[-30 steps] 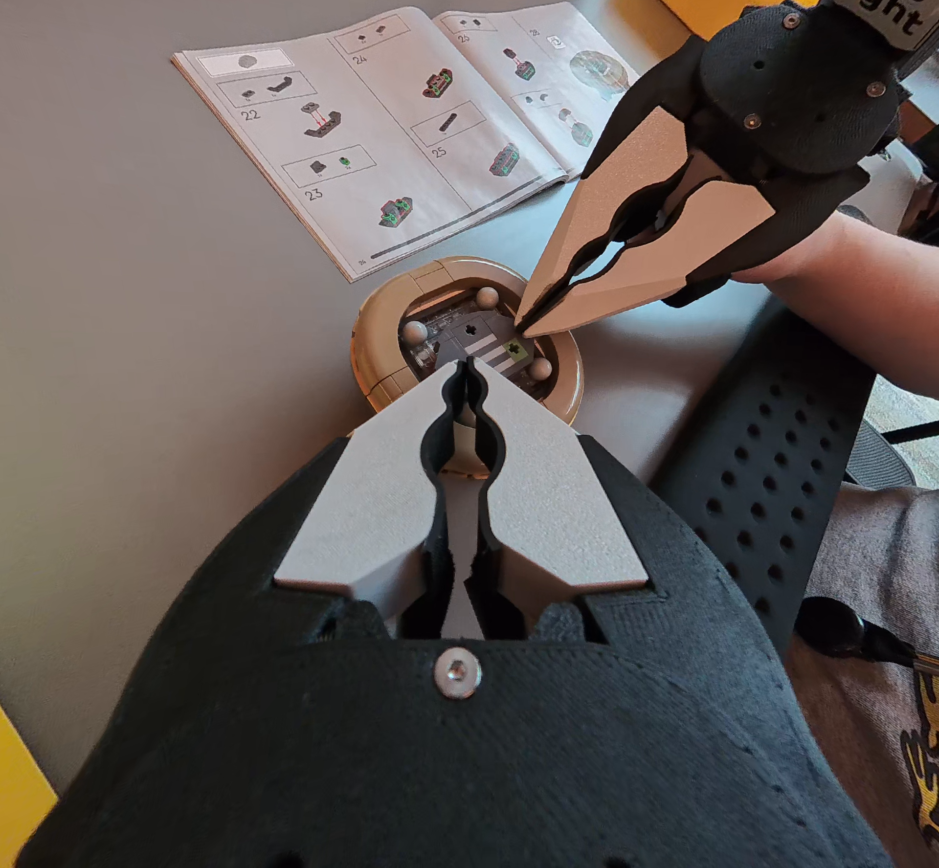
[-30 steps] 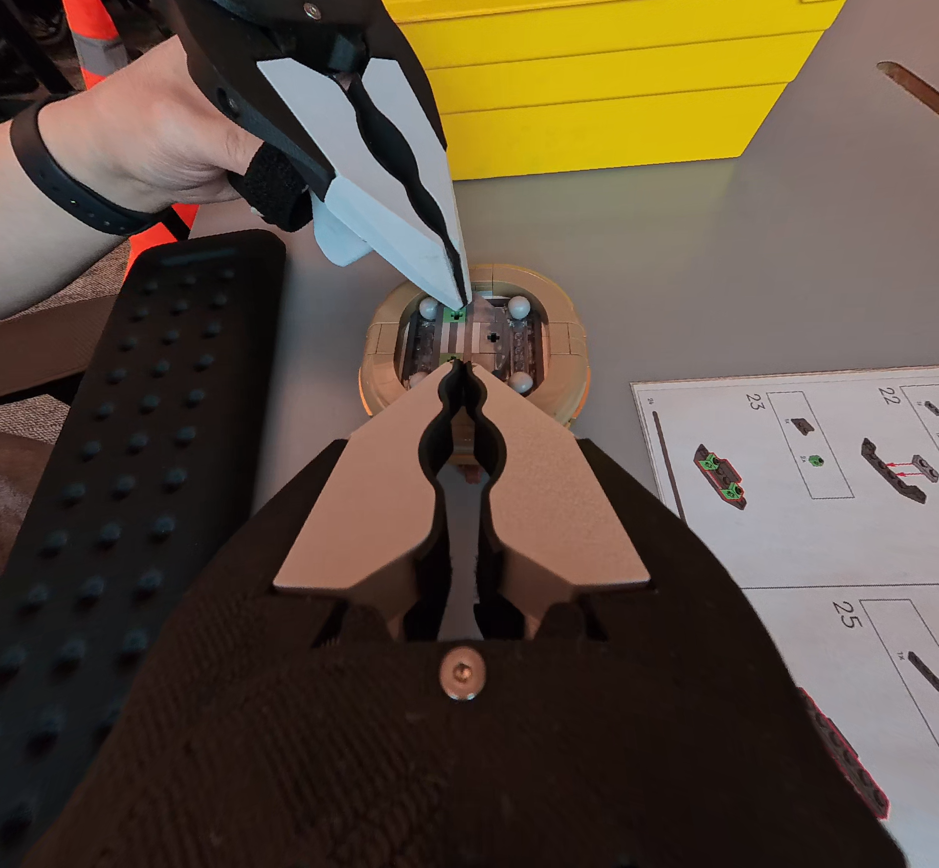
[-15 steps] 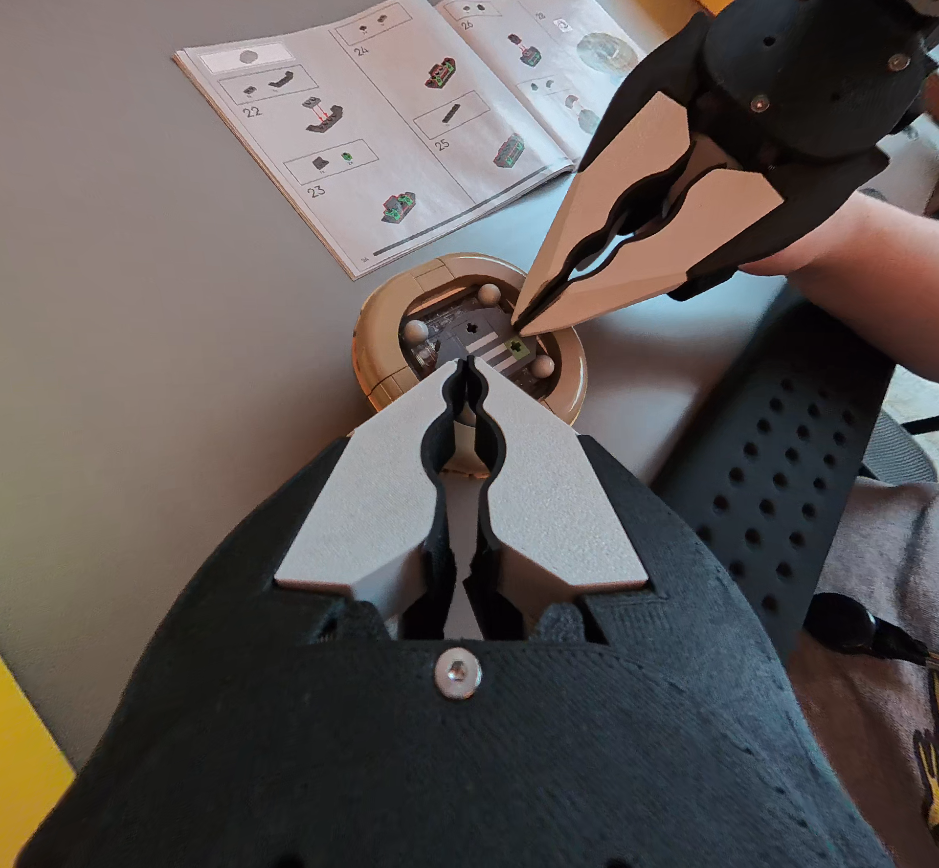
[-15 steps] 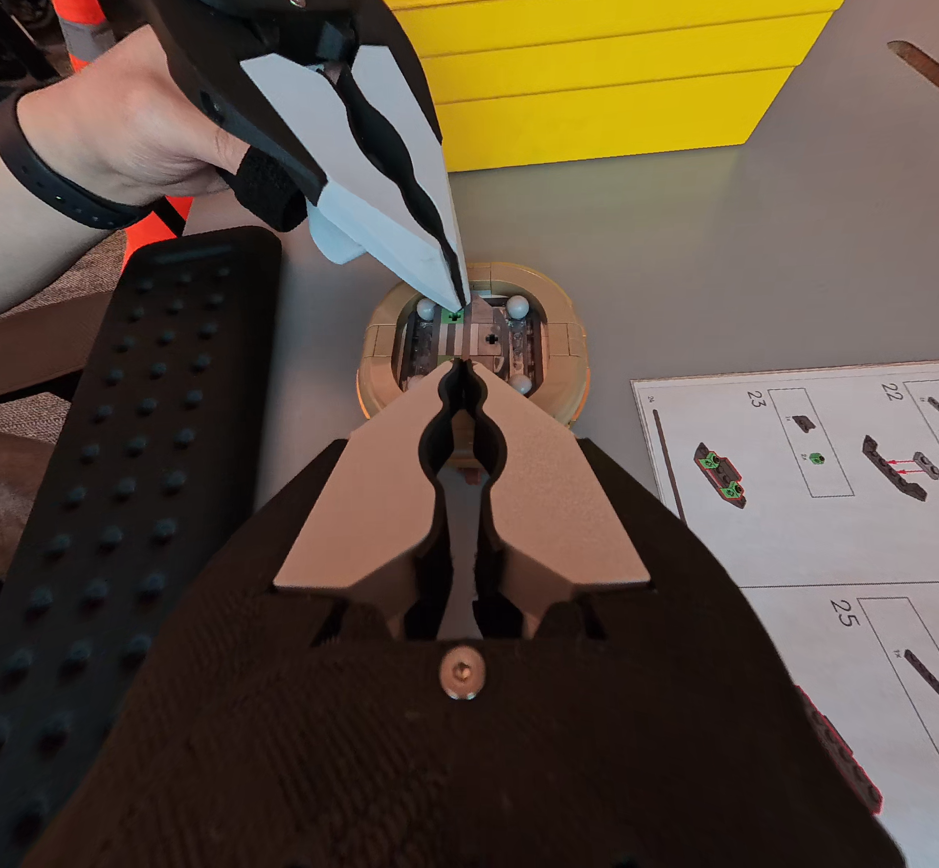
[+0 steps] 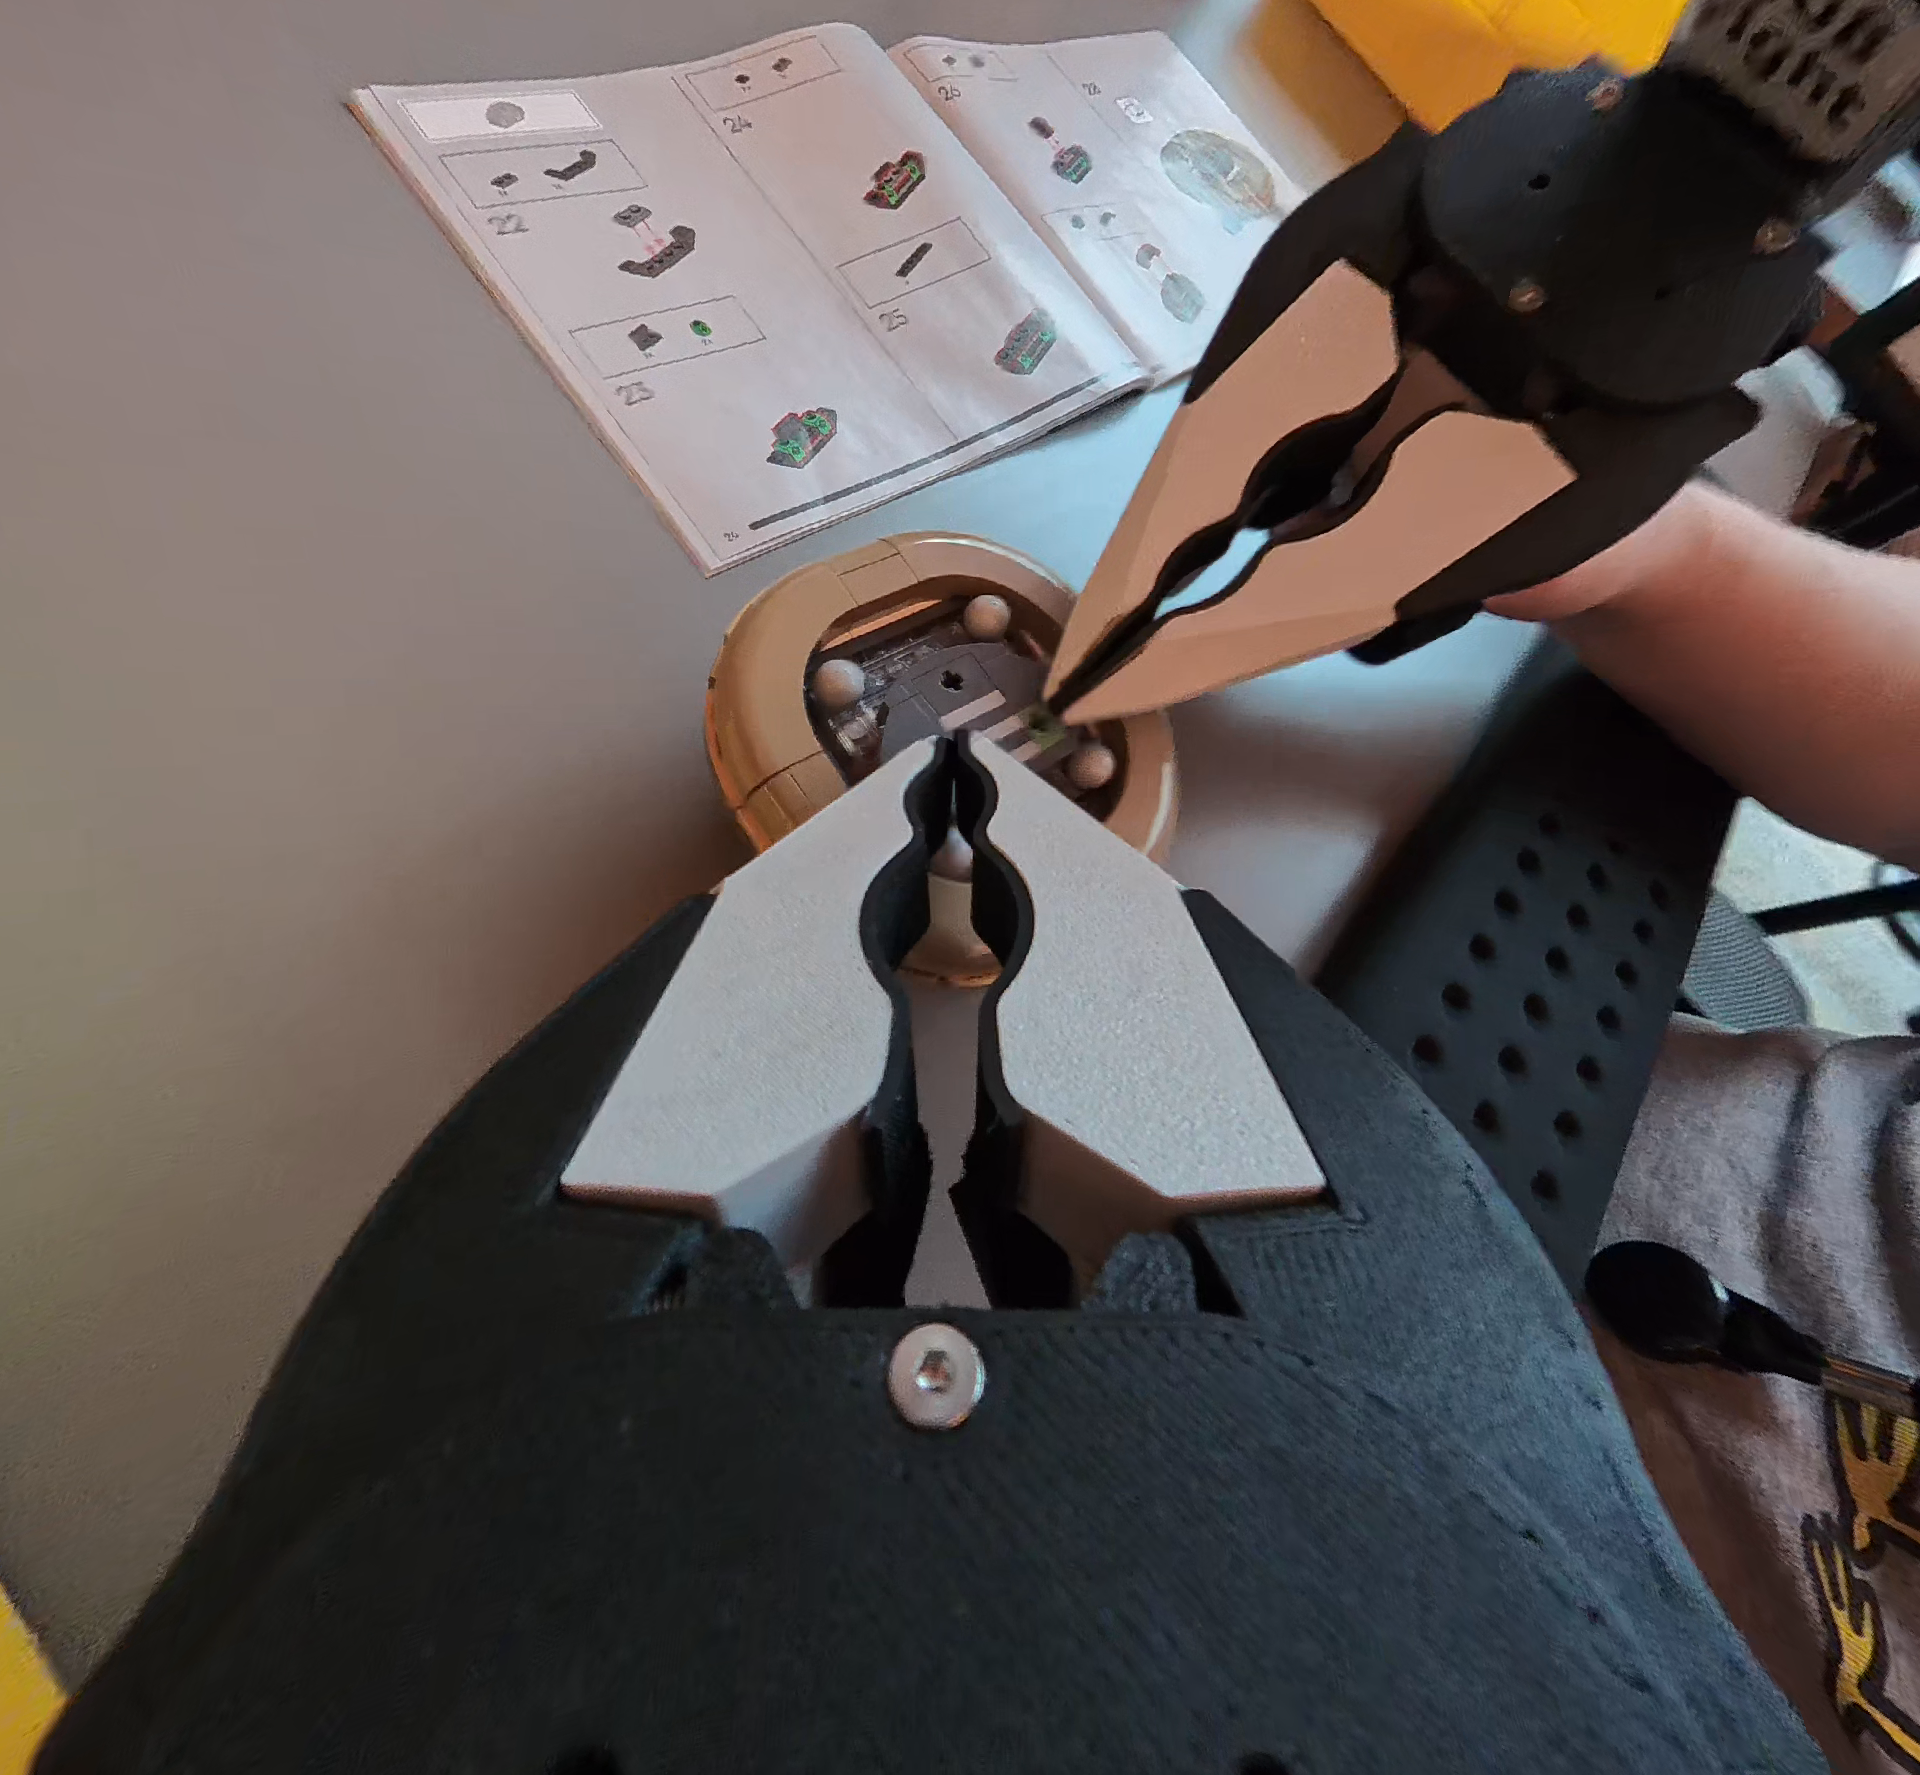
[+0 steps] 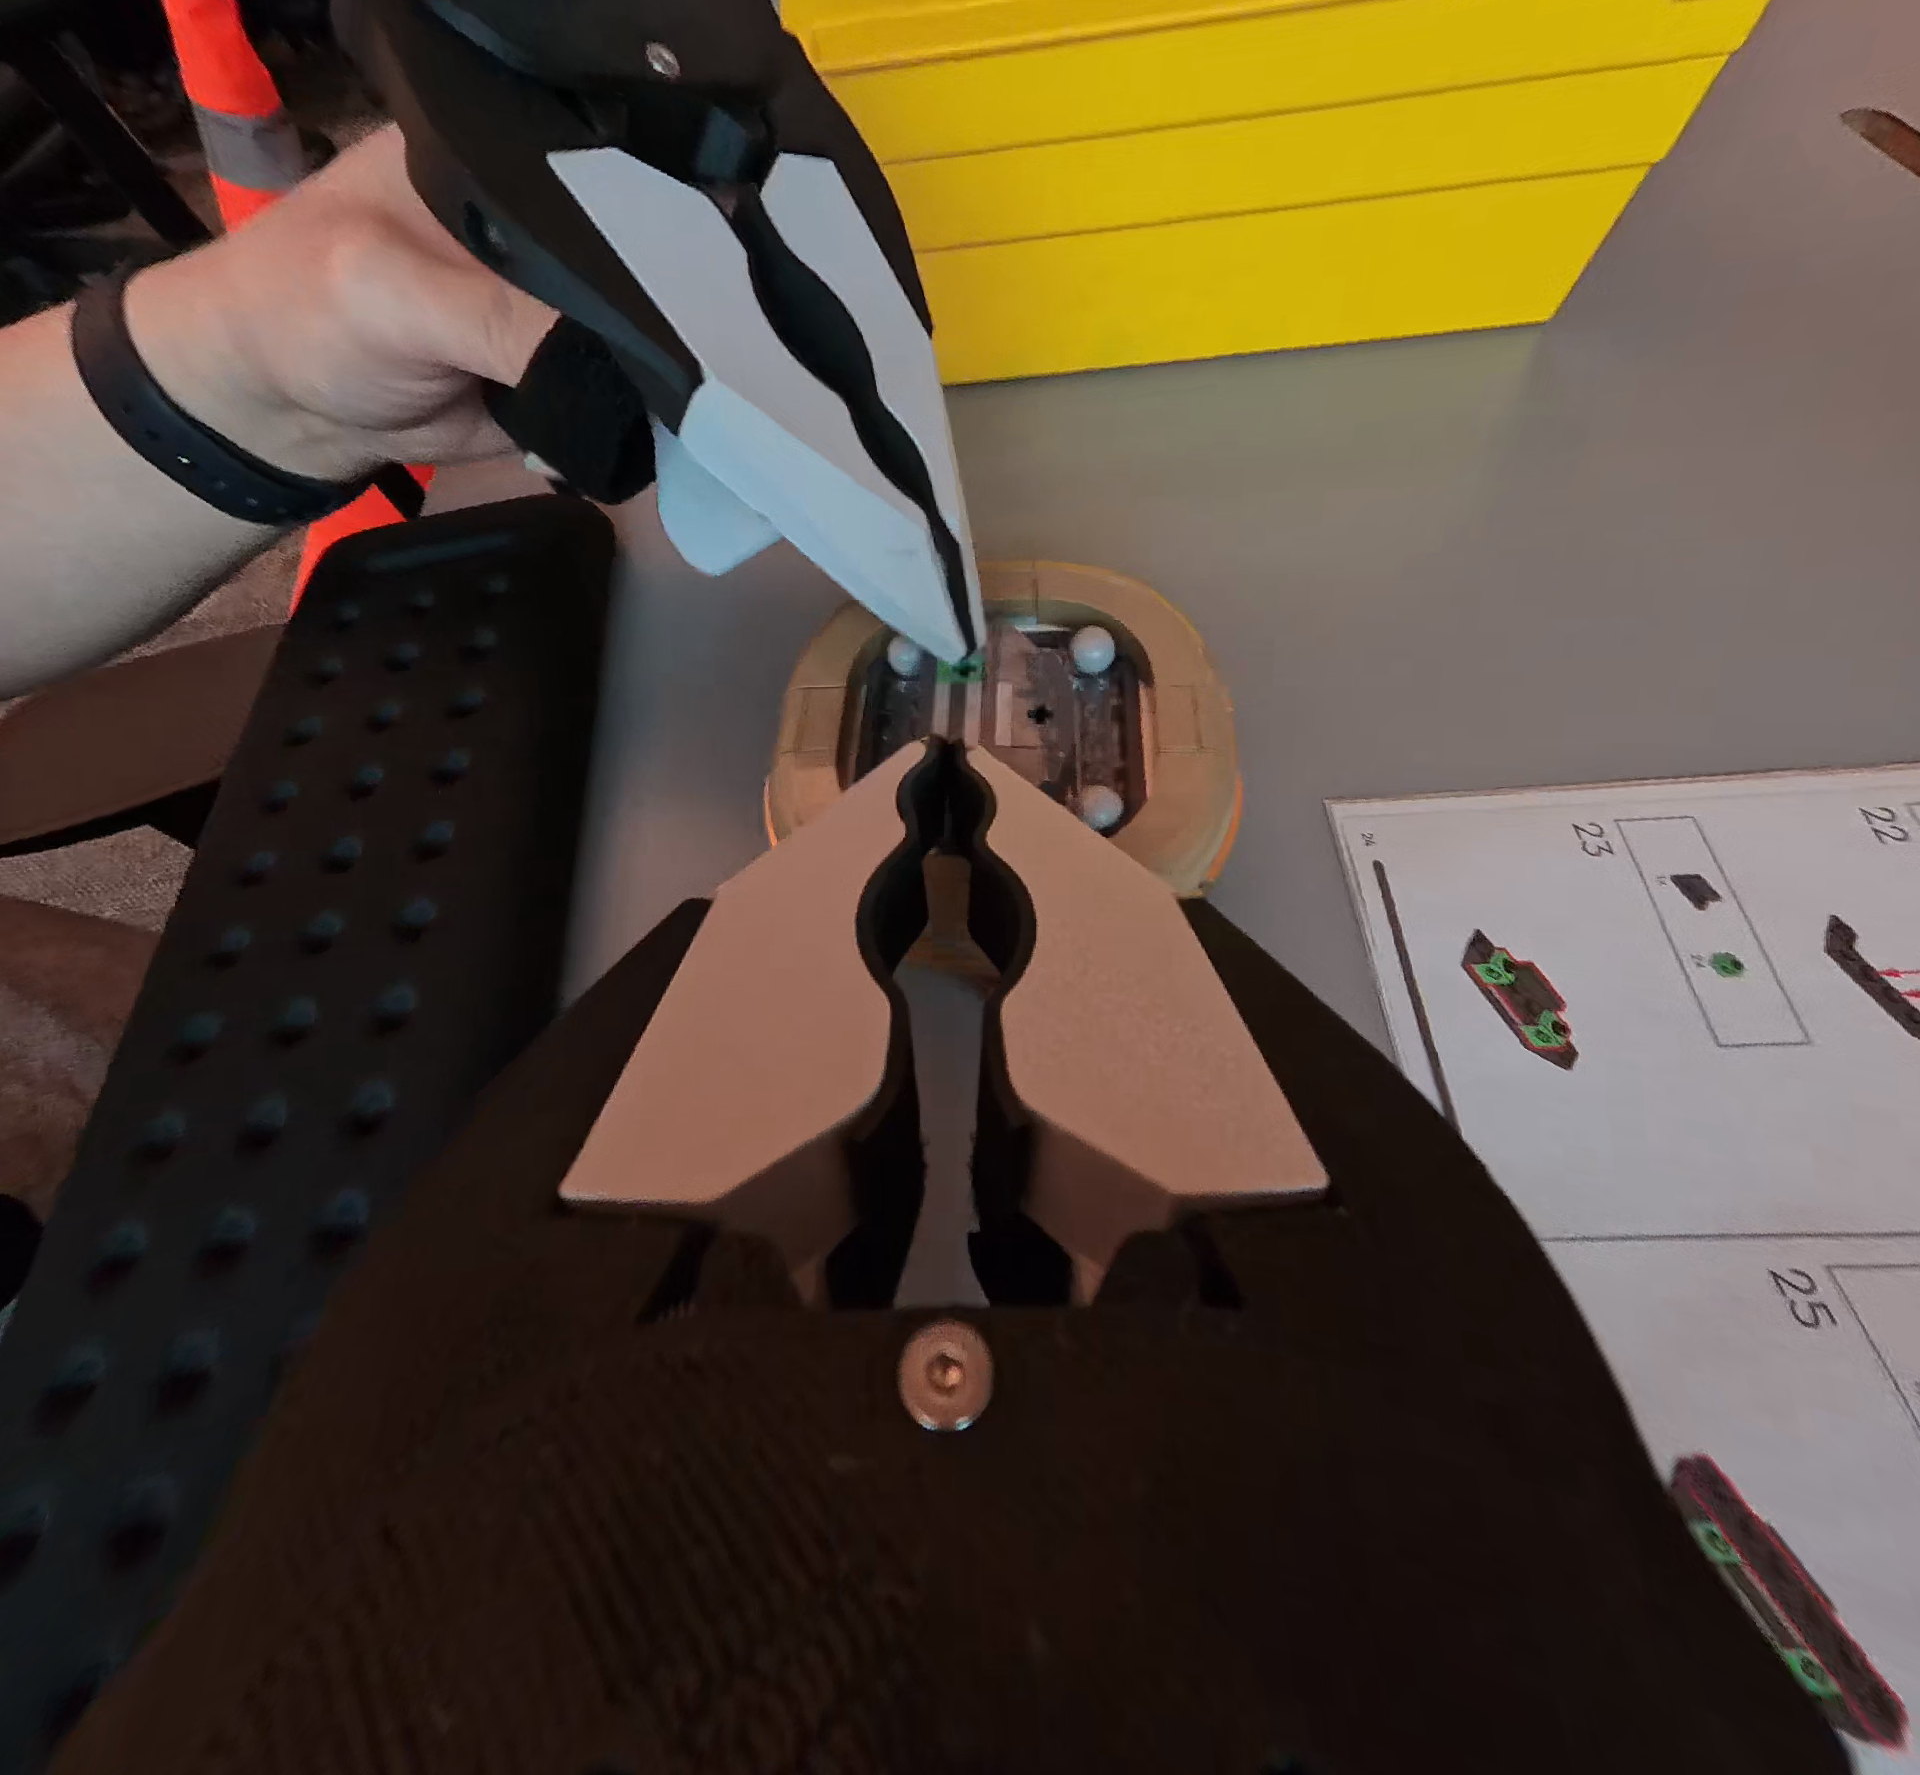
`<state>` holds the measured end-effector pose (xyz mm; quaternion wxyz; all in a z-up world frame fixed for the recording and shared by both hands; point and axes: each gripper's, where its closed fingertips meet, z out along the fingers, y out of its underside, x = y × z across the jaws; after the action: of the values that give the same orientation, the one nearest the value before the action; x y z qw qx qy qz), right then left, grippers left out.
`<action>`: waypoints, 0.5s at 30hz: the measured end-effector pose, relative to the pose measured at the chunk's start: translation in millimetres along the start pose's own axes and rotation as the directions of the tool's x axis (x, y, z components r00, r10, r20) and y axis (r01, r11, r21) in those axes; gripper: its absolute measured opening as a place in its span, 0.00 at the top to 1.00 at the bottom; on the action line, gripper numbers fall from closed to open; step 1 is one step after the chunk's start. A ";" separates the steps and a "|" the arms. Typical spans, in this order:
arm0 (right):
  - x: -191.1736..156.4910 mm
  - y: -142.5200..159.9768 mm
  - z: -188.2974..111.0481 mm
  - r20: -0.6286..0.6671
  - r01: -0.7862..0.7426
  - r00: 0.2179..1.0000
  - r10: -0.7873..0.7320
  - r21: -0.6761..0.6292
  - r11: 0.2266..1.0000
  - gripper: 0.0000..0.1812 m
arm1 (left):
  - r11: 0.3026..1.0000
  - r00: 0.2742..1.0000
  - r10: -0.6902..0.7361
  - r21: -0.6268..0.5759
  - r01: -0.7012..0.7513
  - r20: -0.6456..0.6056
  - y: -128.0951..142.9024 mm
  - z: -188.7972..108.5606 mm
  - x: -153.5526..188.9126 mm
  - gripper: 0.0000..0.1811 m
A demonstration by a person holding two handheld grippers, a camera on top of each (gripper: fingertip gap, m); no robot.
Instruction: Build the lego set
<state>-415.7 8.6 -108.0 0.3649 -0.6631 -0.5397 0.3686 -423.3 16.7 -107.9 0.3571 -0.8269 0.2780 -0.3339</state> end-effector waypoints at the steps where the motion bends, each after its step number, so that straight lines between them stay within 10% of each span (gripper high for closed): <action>1: -1.5 -2.2 0.4 0.001 0.004 1.000 -0.004 0.009 1.000 1.00 | 1.000 1.000 -0.008 0.020 0.009 -0.027 -2.0 -0.8 4.3 1.00; 15: -2.3 0.0 6.6 0.003 0.035 0.999 -0.035 -0.067 0.997 1.00 | 0.997 0.996 0.072 -0.042 -0.071 0.043 5.4 1.0 0.9 1.00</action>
<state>-421.9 7.0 -110.9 0.3485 -0.6651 -0.5634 0.3446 -423.2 13.3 -112.2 0.3582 -0.8306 0.3062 -0.2968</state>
